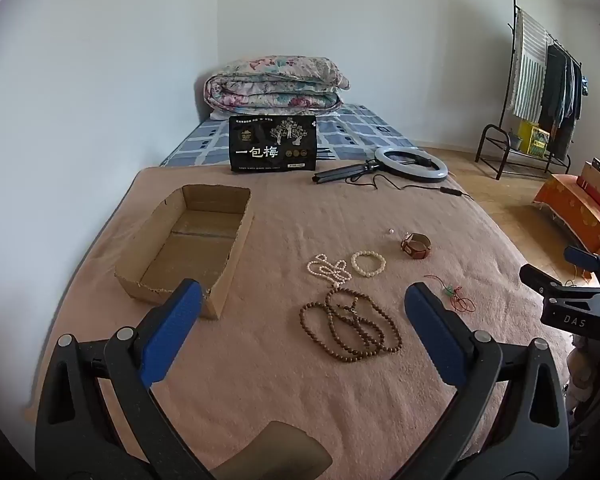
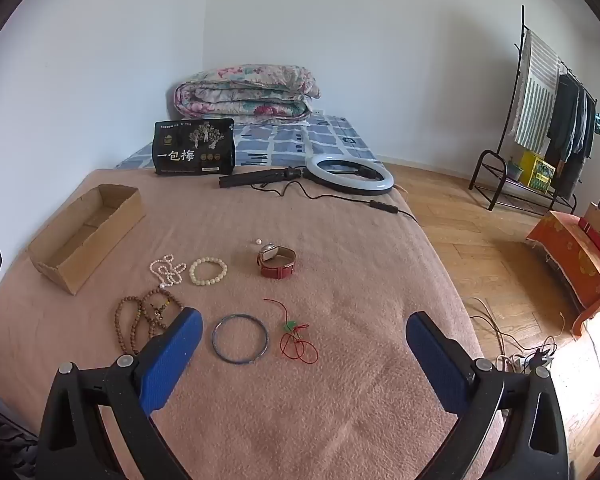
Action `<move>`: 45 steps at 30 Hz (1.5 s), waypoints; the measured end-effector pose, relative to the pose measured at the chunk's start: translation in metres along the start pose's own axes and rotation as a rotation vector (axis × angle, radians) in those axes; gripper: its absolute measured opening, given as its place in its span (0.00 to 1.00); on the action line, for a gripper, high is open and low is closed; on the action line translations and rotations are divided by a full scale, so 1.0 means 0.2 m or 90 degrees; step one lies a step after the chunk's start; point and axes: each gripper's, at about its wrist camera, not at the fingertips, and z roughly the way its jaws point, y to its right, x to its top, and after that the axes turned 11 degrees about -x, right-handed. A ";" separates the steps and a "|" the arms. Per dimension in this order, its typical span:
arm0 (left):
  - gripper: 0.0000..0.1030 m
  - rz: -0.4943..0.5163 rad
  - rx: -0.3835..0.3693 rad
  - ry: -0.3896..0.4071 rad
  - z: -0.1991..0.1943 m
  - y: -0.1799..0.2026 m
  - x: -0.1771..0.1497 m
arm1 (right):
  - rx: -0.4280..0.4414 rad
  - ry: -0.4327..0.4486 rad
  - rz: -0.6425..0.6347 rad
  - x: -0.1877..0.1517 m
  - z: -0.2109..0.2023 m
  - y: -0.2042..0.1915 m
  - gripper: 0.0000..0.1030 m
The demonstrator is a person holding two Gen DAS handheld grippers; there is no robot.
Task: Organize jewelry
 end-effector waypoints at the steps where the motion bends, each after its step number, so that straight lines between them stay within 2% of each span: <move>1: 1.00 -0.001 0.000 0.000 0.00 0.00 0.00 | 0.000 0.000 0.000 0.00 0.00 0.00 1.00; 45: 1.00 0.009 0.022 0.026 -0.03 -0.02 0.04 | 0.004 -0.008 0.007 -0.01 0.02 0.00 1.00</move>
